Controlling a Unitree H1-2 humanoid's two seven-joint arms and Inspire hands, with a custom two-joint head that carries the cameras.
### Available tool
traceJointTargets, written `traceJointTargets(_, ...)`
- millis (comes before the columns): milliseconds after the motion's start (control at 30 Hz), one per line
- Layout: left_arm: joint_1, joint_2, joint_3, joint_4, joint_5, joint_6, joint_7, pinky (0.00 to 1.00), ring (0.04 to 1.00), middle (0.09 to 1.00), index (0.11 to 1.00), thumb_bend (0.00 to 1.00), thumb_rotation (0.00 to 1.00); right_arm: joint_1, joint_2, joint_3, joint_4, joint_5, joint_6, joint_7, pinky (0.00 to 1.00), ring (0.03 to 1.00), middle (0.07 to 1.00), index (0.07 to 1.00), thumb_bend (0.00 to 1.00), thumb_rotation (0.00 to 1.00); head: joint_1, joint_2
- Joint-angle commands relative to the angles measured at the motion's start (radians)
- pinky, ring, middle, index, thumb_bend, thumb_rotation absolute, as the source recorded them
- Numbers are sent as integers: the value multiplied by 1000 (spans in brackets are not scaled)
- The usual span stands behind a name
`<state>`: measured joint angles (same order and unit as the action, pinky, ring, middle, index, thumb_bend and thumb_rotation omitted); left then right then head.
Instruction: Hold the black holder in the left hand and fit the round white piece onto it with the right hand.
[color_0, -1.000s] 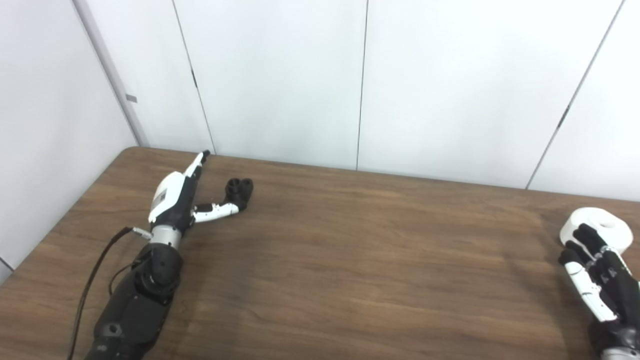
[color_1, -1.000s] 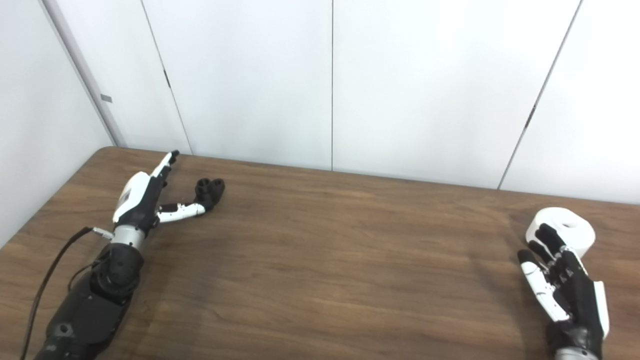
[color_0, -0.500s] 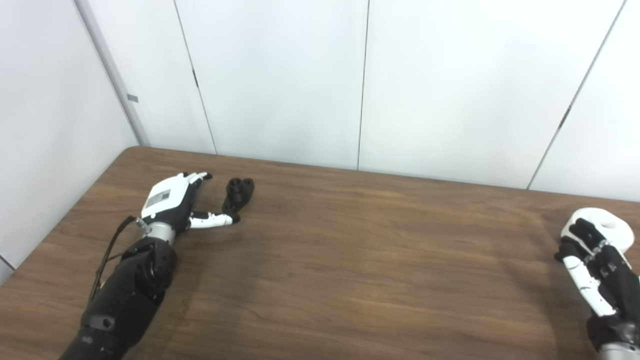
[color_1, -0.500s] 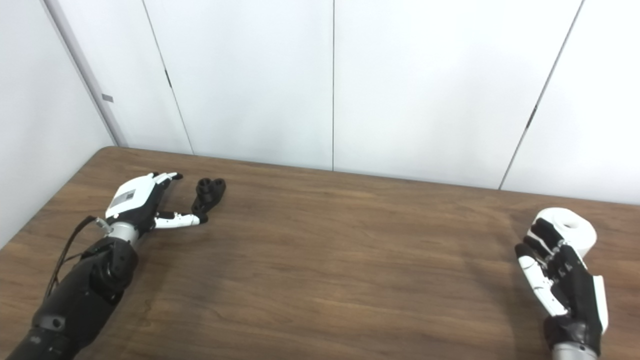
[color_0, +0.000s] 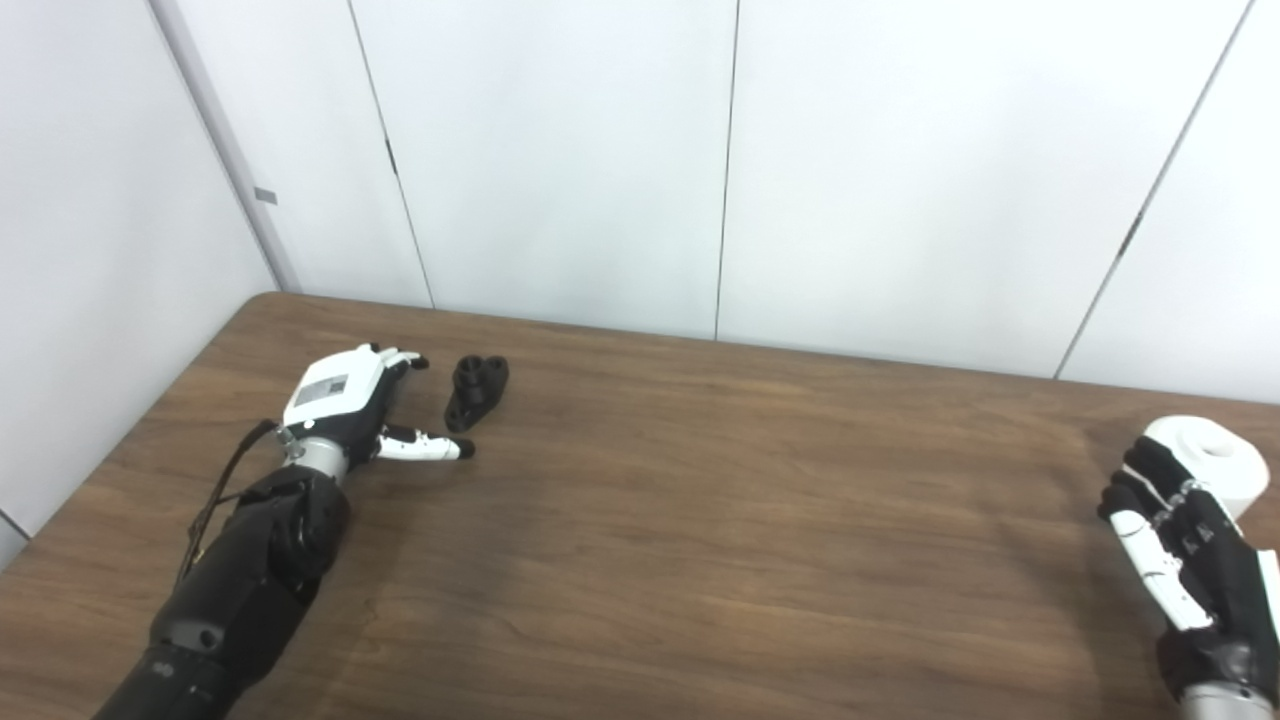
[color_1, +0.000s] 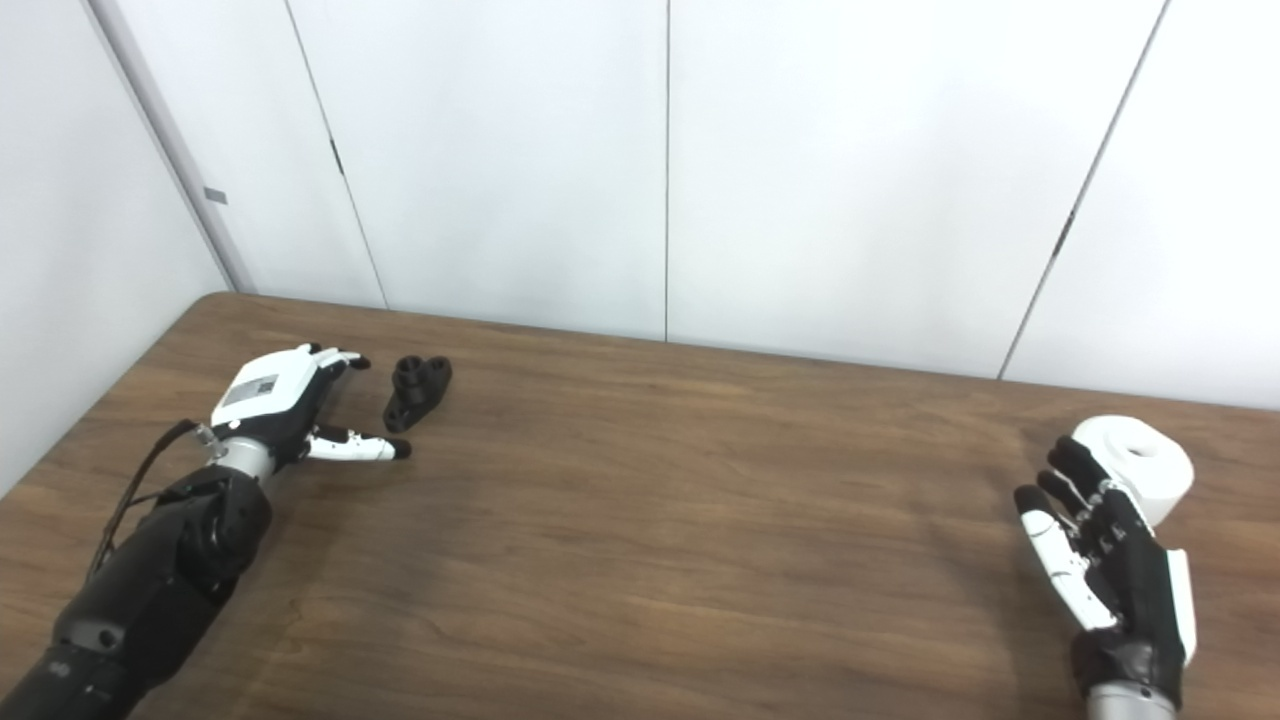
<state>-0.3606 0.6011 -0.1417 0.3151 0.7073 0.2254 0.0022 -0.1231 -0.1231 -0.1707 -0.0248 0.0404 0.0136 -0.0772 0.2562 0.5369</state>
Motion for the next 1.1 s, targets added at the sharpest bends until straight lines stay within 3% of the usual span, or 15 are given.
traceJointTargets(0,-42,22,8,-22,23,2,38,972,991,924,851,1000,535,-31,0,3,-14,-15,-34,-9,745,831,852,819,491,471,-5,0)
traceJointTargets(267,-47,-28,33,-5,-11,-61,129,964,955,883,784,1000,470,-30,6,16,2,-29,-59,-7,730,826,849,818,503,487,-15,-1)
traceJointTargets(667,-66,-77,27,3,-10,-59,140,996,961,884,767,1000,496,-36,12,24,3,-58,-54,-18,757,828,857,826,482,493,-35,3)
traceJointTargets(933,-68,-78,21,-8,3,-61,145,990,959,884,762,1000,477,-38,15,20,-13,-52,-51,-14,750,833,858,829,472,483,-31,15)
traceJointTargets(1067,-64,-73,28,-7,0,-95,177,984,945,870,736,1000,429,-33,18,19,-22,-52,-47,-15,748,835,854,826,489,491,-30,23)
